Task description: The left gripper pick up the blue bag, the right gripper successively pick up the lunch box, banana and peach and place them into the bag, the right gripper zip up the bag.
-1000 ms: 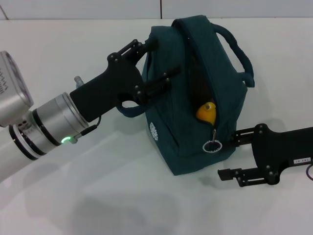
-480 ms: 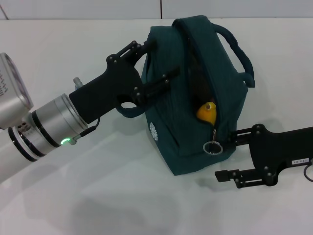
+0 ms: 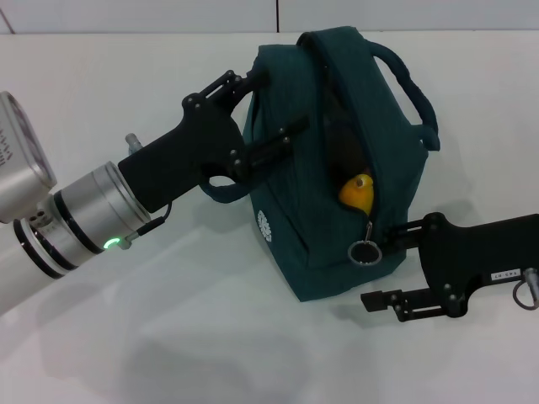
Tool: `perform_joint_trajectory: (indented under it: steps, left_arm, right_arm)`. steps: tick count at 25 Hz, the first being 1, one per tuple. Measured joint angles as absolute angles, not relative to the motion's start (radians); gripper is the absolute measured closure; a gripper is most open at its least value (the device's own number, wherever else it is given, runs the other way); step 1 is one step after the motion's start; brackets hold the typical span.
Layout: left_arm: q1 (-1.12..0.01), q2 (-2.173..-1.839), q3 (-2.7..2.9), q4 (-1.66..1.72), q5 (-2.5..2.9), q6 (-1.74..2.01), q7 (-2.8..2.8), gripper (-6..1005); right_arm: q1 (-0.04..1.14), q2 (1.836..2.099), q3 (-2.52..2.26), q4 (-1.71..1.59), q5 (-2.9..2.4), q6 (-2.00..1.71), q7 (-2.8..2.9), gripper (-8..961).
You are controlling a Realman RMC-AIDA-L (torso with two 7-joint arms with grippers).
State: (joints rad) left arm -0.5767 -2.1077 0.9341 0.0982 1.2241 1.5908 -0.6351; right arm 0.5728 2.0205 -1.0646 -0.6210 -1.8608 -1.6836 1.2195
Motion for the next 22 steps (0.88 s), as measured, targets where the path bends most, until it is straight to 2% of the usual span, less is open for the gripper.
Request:
perform_joint_trajectory:
  steps: [12,22]
  left_arm:
    - [-0.577,-2.108,0.934,0.090,1.215,1.591,-0.624,239]
    - [-0.579,-2.108,0.934,0.075,1.202,1.596,-0.610,239]
  right_arm:
    - [0.571,2.019,-1.061,-0.621,-1.856,-1.670,1.219,536]
    - [0.567,2.019,-1.065,-0.622,-1.856,-1.647,1.211,627]
